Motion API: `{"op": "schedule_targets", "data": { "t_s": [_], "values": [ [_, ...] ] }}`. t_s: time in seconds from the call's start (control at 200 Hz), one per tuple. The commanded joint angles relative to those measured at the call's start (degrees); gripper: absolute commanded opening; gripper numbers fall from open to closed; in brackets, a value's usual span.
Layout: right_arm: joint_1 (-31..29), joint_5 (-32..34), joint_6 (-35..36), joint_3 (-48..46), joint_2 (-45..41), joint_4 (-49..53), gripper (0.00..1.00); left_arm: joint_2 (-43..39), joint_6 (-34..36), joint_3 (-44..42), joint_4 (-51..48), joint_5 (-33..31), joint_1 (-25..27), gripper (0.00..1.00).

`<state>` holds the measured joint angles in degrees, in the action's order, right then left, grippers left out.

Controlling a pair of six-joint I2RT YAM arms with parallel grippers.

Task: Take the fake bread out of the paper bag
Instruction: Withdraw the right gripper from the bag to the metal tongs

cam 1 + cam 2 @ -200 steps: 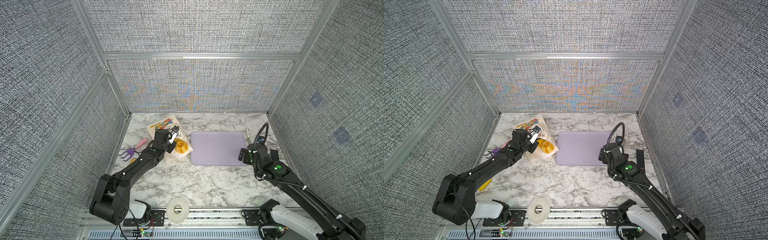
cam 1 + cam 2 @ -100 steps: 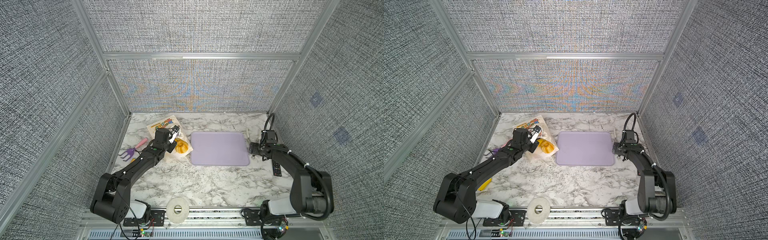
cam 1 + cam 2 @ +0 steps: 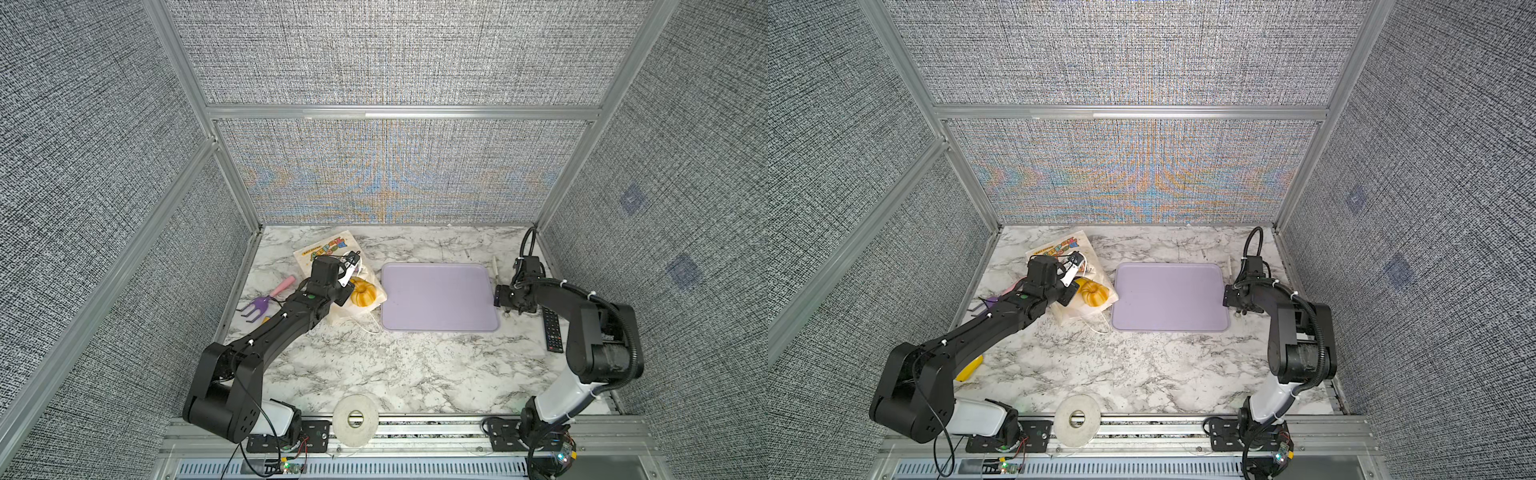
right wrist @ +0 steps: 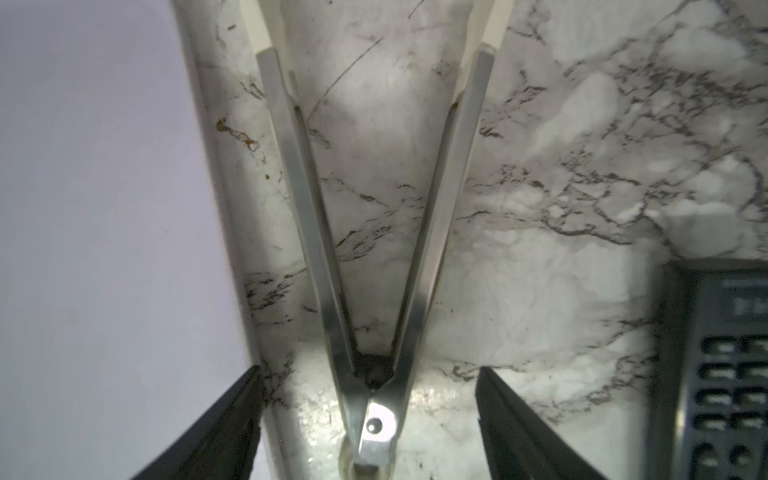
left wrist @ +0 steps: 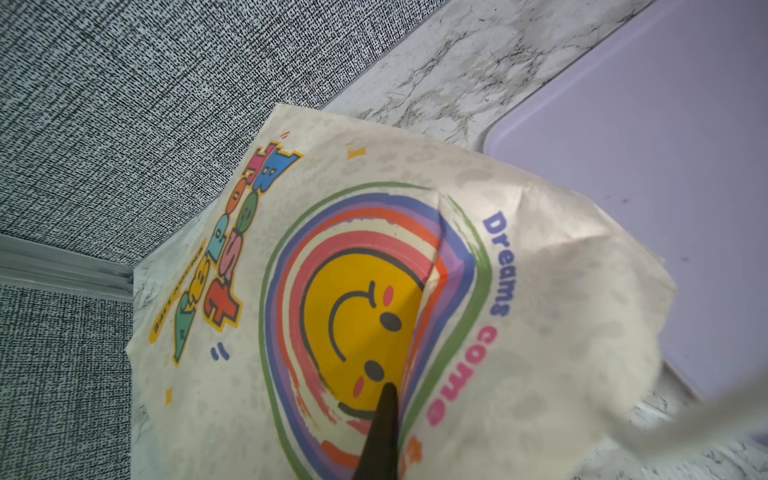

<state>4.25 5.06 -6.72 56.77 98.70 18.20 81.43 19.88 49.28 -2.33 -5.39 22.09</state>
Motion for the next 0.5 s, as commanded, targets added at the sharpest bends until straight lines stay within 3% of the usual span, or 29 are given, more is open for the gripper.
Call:
{"op": "schedule_targets", "data": {
  "t_s": [0.0, 0.255, 0.495],
  "values": [
    [0.18, 2.12, 1.18, 0.36, 0.64, -0.29, 0.77, 0.22, -0.37, 0.24, -1.36, 0.44, 0.06, 0.0],
    [2.12, 1.91, 0.55, 0.53, 1.34, -2.17, 0.65, 0.33, -0.54, 0.28, -1.53, 0.38, 0.34, 0.0],
    [2.59, 1.71, 0.09, 1.15, 1.55, -1.97, 0.64, 0.53, -0.63, 0.36, -1.75, 0.33, 0.57, 0.0]
  ]
}}
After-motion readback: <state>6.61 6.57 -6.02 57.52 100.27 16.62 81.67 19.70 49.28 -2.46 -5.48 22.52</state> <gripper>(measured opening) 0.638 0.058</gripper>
